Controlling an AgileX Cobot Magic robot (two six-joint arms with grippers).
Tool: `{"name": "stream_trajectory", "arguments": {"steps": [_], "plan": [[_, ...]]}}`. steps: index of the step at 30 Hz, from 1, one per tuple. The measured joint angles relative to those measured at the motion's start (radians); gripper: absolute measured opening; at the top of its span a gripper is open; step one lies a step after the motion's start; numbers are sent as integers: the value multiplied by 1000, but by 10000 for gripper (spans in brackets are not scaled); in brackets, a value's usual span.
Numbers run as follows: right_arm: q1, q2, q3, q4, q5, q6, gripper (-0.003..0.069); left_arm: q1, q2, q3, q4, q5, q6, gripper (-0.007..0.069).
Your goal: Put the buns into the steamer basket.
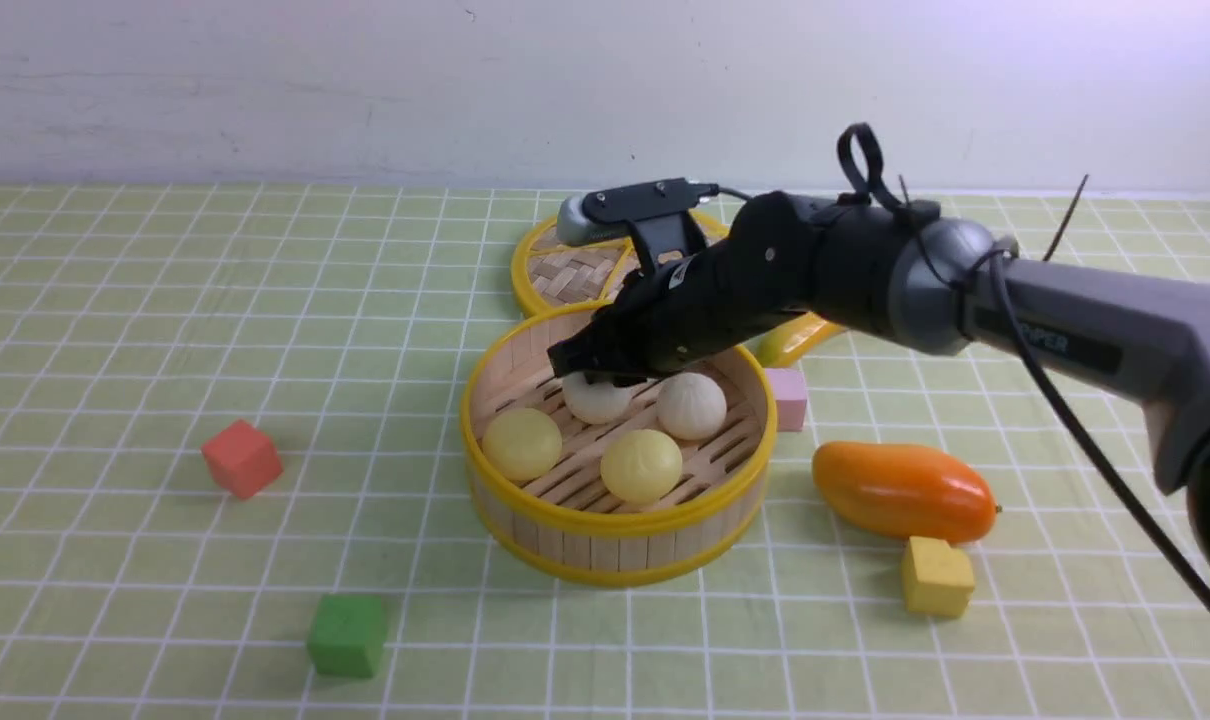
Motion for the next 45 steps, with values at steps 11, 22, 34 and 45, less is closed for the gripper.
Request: {"name": "stream_trajectory", "arguments": {"steps": [11, 22, 34, 45], "plan": [[-17, -171, -6, -23, 207, 17, 532, 0, 0, 0, 0, 0, 0, 78], [-25, -674, 281, -275, 563, 300, 134, 0, 0, 0, 0, 0, 0, 89], [-24, -1181, 757, -271, 603, 364, -20, 0, 0, 0, 0, 0, 0, 96], [-29, -1400, 794, -303, 756, 360, -15, 0, 0, 0, 0, 1, 0, 110]]}}
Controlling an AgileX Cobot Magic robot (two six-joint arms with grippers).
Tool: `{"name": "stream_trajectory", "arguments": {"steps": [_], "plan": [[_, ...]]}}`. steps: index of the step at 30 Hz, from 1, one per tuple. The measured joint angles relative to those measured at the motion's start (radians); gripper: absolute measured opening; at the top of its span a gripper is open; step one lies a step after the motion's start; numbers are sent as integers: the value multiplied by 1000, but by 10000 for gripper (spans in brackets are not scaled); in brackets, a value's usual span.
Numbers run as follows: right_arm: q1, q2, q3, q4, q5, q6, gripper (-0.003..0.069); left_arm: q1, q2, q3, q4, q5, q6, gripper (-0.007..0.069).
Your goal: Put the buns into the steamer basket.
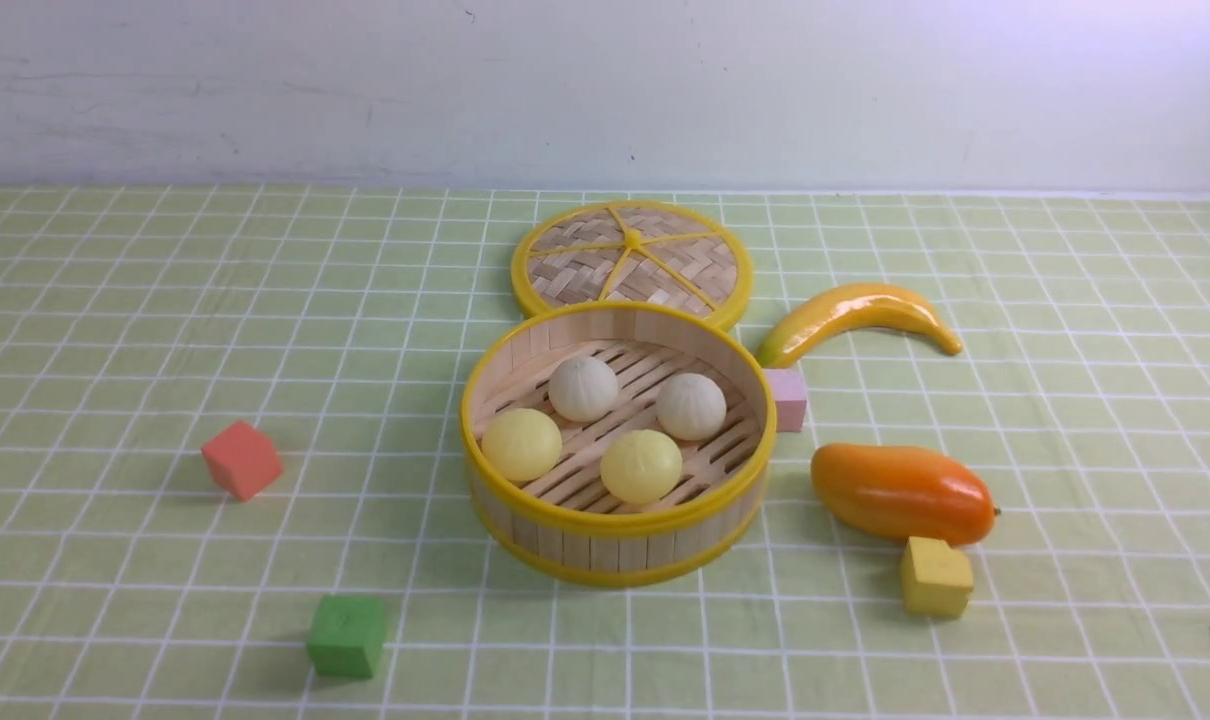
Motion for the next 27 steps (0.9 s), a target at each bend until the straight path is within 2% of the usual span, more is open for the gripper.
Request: {"name": "stream_trajectory", "arguments": {"steps": [4, 6, 10, 12, 13, 16, 22, 27], "plan": [[-89, -136, 104, -29, -119, -41, -15, 0, 0, 0, 0, 0, 0, 110], [-206, -315, 316, -51, -360, -79, -15, 0, 0, 0, 0, 0, 0, 113], [-336, -583, 684, -59, -707, -98, -15, 0, 0, 0, 0, 0, 0, 116], [-357, -641, 765, -60, -762, -97, -15, 0, 0, 0, 0, 0, 0, 118], [-383, -732, 877, -61, -824, -88, -15, 0, 0, 0, 0, 0, 0, 121], [-416, -816, 994, -61, -824, -48, -15, 0, 0, 0, 0, 0, 0, 124], [-431, -834, 1002, -115, -805, 42, -12, 0, 0, 0, 0, 0, 0, 129], [-431, -834, 1002, -126, -806, 66, -10, 0, 0, 0, 0, 0, 0, 134]]}}
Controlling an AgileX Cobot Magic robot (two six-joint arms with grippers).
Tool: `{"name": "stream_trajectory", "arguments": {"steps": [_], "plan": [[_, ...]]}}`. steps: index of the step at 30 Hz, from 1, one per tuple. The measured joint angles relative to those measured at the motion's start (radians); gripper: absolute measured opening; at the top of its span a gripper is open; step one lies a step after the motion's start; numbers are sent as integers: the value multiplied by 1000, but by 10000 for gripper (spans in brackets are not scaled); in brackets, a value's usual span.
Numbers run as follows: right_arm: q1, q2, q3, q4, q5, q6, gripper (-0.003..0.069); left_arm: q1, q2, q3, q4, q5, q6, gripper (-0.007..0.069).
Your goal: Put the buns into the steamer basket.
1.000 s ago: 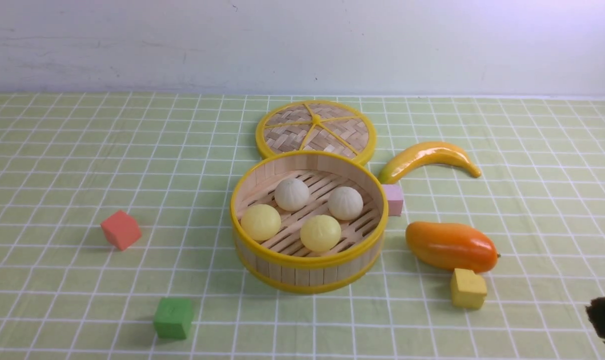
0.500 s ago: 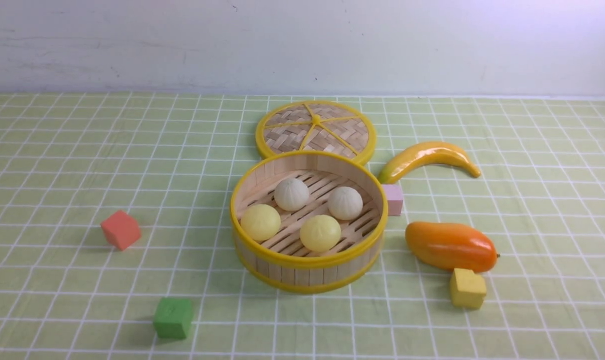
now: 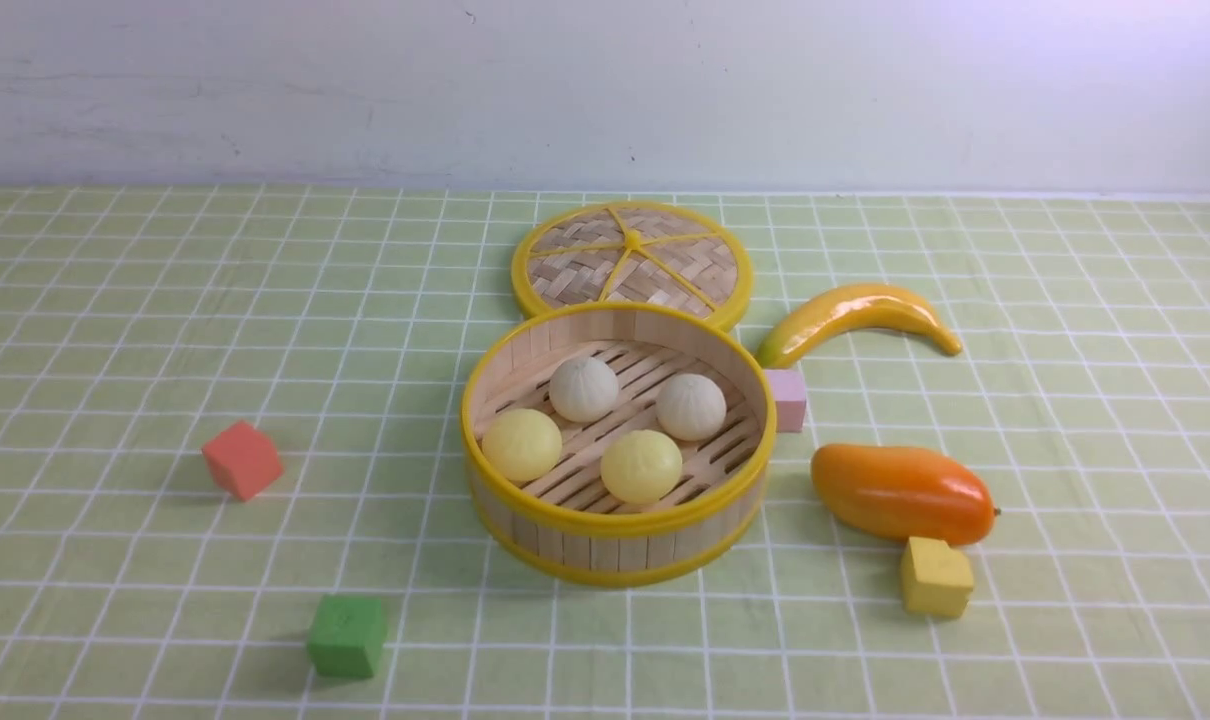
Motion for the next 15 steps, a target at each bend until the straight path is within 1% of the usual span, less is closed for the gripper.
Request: {"name": "stream_trajectory", "arguments": {"steps": [15], "plan": [[0, 0, 0, -1, 0, 1, -4, 0, 0, 0, 0, 0, 0, 148]]}}
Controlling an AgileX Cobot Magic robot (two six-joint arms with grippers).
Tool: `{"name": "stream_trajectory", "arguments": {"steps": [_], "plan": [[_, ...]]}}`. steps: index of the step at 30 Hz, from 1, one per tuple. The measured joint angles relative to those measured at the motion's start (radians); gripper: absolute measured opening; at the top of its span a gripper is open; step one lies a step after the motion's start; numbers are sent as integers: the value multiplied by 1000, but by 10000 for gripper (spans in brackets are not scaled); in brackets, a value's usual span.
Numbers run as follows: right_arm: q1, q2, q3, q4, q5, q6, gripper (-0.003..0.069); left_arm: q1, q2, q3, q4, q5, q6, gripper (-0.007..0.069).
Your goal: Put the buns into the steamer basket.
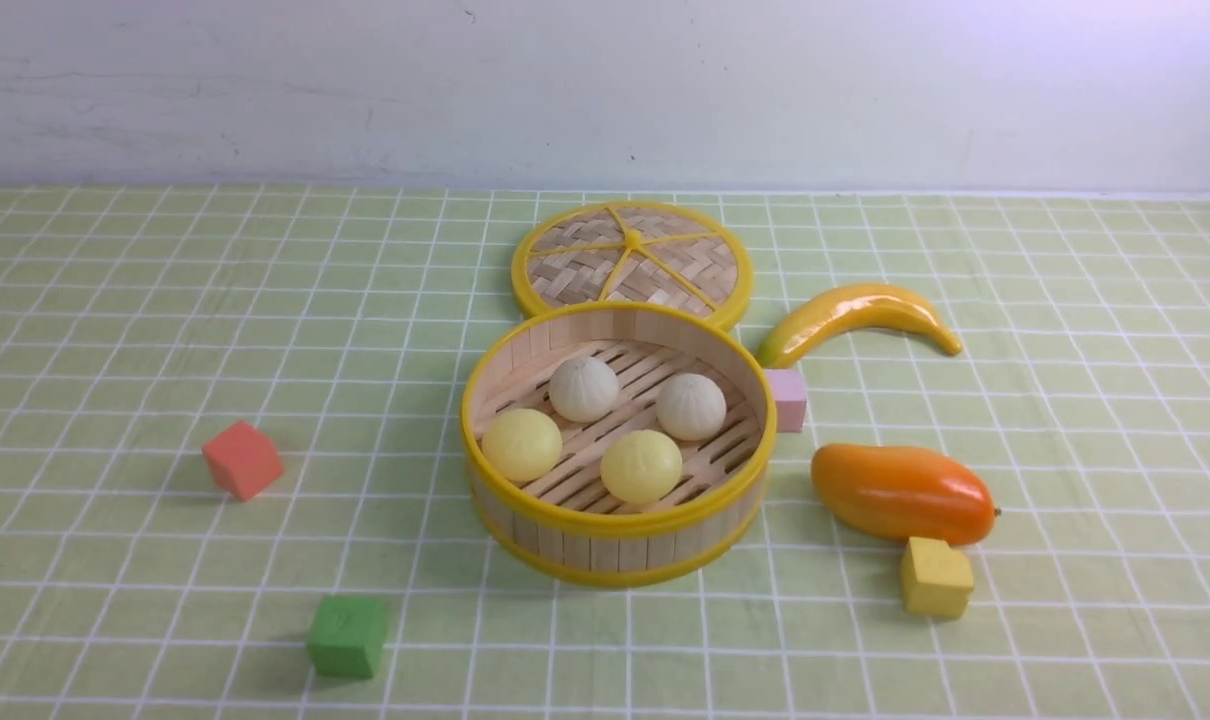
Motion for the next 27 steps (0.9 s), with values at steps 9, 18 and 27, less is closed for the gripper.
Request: {"name": "stream_trajectory", "arguments": {"steps": [9, 18, 27], "plan": [[0, 0, 0, -1, 0, 0, 1, 26, -6, 0, 82, -57, 0, 151], [0, 0, 0, -1, 0, 0, 3, 480, -147, 40, 61, -14, -97, -13], [0, 0, 0, -2, -1, 0, 15, 560, -163, 178, -1, 151, -104, -13]]}}
